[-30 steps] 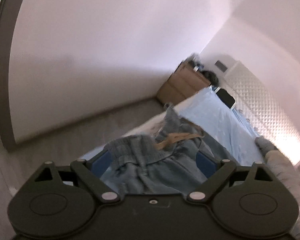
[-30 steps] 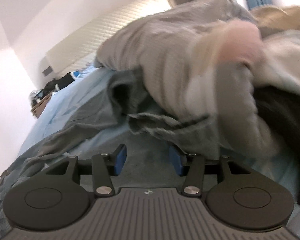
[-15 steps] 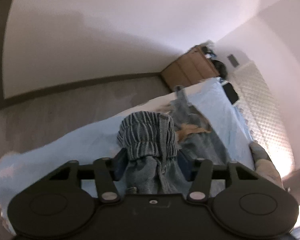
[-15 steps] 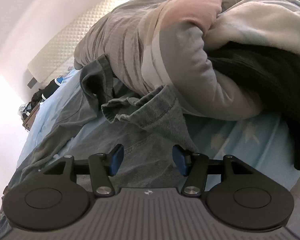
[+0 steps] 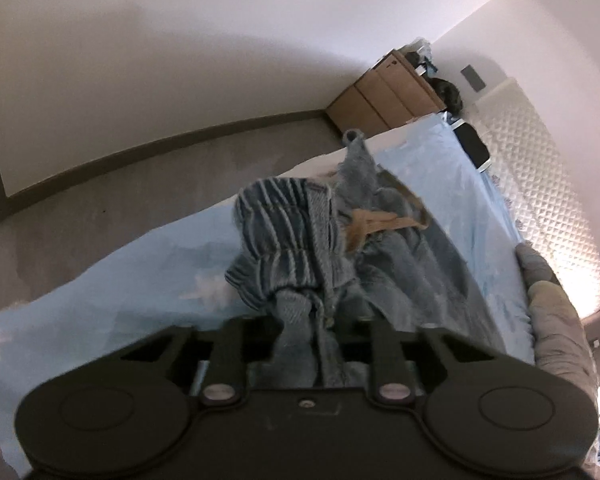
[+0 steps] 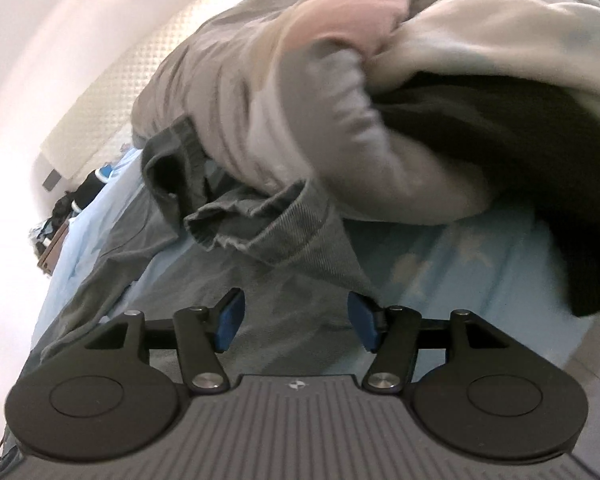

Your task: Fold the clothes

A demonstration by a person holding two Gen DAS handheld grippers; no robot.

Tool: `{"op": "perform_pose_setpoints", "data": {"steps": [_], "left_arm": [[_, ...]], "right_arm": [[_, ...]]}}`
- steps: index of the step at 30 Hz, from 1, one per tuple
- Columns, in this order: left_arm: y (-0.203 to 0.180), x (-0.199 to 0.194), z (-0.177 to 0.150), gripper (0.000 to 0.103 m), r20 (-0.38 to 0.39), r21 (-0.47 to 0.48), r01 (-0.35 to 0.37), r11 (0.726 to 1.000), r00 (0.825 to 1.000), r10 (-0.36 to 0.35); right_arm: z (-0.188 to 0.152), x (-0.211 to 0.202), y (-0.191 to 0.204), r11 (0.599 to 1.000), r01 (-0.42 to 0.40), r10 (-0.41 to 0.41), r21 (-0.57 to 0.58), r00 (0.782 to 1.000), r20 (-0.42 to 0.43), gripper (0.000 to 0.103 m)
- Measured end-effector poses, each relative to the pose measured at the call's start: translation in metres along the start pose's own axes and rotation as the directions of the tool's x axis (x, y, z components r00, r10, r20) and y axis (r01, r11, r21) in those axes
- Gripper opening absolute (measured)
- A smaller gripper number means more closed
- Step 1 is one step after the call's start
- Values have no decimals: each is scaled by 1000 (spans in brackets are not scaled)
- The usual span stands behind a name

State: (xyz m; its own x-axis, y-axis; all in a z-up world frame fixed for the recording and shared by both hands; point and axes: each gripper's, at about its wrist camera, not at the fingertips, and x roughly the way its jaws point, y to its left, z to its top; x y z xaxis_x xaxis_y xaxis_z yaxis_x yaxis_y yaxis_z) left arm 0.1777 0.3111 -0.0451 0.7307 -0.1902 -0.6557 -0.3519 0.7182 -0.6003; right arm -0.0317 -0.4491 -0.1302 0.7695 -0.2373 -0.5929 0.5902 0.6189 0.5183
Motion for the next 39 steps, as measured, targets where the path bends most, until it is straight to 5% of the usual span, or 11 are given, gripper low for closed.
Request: {"op": "perform_pose_setpoints", "data": {"steps": [9,13,15,16,17,18,21,25,29,35,39], "left_arm": [[-24,-60,11,9,91,-19,103,995,991,-101],[-29,-81,13,9,115,-25,137,990,984,-133],[-29,-85,14,9,120,-30,137,990,984,-132],[-29,-87,15,9,120,-37,137,990,984,-131],[-27,-91,16,9,121,-51,143,988,983,-136],[-25,-94,18,9,122,-67,151,986,982,-142],[-20,-110,24,8,148,-87,162,983,978,-148],[-8,-139,35,8,172,-127,172,977,974,-149],[24,-166,42,8,186,-200,192,961,970,-155],[77,-185,38,8,151,-307,182,934,978,-141],[83,-187,44,8,147,-324,180,929,979,-139]], "right_arm": [[-2,-15,-4,976,156,-147,-150,987,63,62],[1,-4,-3,955,152,-135,-254,987,82,71],[3,9,-2,944,118,-102,-308,992,67,62],[6,14,-2,951,110,-101,-291,994,44,48],[9,19,-2,957,103,-101,-270,995,20,11],[14,17,0,964,102,-101,-246,995,16,5],[34,-11,15,981,-37,46,-193,998,42,3],[77,-60,33,973,-219,226,-77,970,92,3],[105,-95,36,950,-309,299,48,942,153,3],[87,-86,13,937,-260,264,234,964,19,3],[72,-72,-7,874,-241,285,422,958,-43,3]]}}
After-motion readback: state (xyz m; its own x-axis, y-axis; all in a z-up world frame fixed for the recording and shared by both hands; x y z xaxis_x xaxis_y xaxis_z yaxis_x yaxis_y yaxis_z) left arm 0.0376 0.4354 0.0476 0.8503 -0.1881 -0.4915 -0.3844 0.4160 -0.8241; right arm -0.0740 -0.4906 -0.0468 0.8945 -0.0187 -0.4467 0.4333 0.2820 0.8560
